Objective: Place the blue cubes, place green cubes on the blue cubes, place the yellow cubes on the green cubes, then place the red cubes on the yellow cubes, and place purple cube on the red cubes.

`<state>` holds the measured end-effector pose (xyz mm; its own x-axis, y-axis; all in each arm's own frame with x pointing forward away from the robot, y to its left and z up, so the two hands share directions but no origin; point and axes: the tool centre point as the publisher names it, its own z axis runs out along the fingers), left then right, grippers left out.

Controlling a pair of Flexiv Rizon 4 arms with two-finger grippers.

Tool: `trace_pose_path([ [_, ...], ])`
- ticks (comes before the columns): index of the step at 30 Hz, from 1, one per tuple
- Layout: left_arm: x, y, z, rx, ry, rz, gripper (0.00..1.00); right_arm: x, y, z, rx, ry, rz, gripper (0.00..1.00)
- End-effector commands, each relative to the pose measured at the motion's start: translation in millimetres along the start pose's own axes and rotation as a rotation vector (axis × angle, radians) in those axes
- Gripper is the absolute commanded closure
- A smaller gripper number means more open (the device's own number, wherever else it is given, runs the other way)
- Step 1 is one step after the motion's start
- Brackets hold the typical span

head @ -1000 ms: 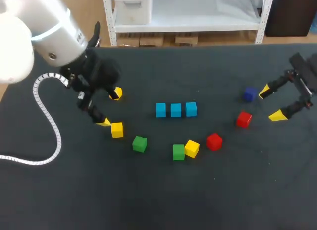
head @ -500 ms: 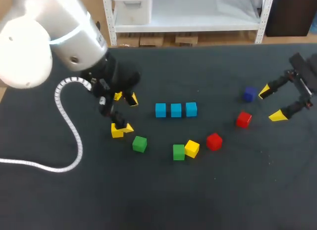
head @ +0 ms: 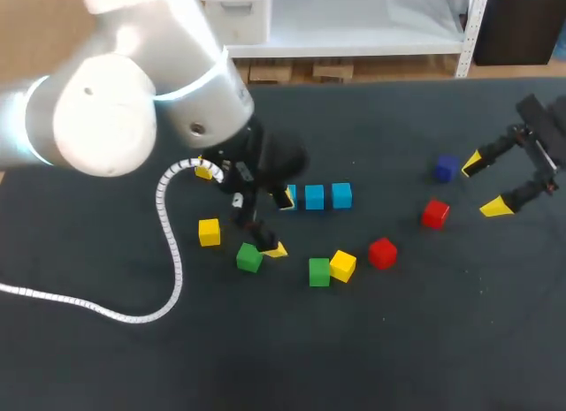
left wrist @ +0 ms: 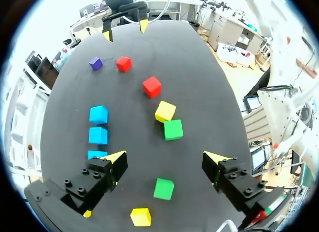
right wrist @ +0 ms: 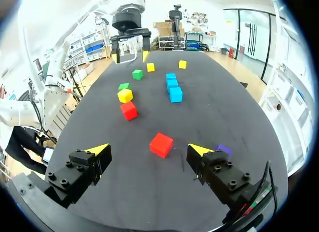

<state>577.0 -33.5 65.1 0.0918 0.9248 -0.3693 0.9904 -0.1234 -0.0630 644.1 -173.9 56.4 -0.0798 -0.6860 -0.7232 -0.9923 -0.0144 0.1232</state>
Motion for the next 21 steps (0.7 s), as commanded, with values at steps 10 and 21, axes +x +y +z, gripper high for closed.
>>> trace_pose_path([
  [10, -17.6, -4.3, 29, 0.011, -0.005, -0.044, 0.0, 0, -1, 0, -0.001, -0.002, -0.001, 0.0],
  [21, -19.4, -19.0, 47, -0.034, 0.024, -0.107, 0.0, 0, -1, 0, -0.001, -0.002, -0.001, 0.0],
])
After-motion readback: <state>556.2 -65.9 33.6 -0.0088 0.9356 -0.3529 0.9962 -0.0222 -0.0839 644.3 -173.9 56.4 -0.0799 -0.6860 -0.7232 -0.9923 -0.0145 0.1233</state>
